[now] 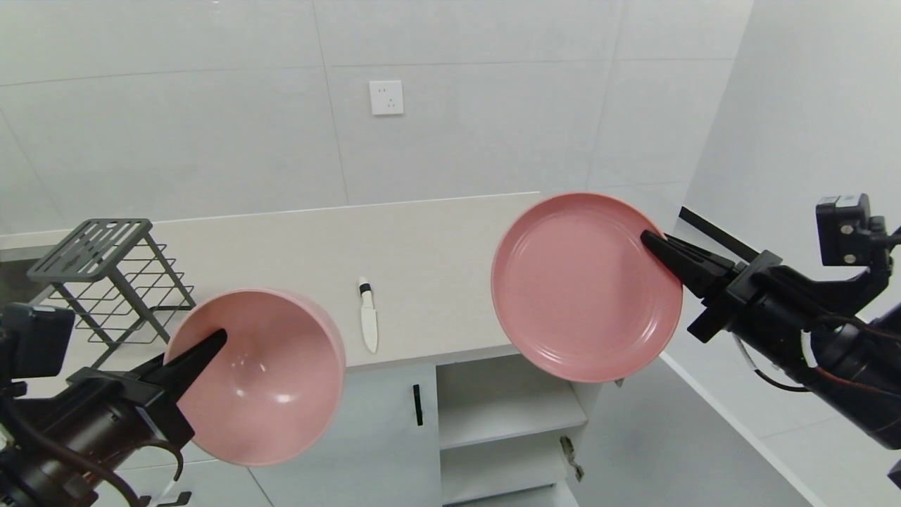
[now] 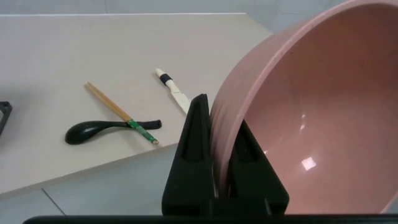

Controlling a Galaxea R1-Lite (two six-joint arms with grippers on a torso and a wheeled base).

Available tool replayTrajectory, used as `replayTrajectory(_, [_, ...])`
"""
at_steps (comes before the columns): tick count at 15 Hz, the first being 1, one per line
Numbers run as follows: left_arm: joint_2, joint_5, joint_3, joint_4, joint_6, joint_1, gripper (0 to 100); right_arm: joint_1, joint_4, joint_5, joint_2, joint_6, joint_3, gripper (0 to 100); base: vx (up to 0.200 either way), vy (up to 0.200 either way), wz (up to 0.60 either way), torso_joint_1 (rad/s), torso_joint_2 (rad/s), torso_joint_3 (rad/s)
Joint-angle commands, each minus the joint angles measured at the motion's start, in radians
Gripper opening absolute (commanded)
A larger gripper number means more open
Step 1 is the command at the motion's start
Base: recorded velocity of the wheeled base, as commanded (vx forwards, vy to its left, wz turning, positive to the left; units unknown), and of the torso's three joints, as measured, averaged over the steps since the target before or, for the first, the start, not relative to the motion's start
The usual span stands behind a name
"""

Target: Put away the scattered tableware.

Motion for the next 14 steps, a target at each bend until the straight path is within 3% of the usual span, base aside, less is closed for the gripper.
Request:
replayTrajectory(1, [0.002,0.0,0.0,-0.001,0.0,0.0,0,0.0,-0.003,0.001,0.001,0.0,-0.002,0,0.0,0.0,0.0,-0.076,0.17,0.08])
replayTrajectory(5, [0.002,0.0,0.0,0.0,0.002,0.0,0,0.003,-0.003,0.001,0.001,0.0,0.001,0,0.0,0.0,0.0,-0.116,0.22,0.107])
replayTrajectory(14, [0.002,0.0,0.0,0.007,0.002,0.0,0,0.009,-0.003,0.001,0.001,0.0,0.004,0,0.0,0.0,0.0,-0.27,0.53,0.257])
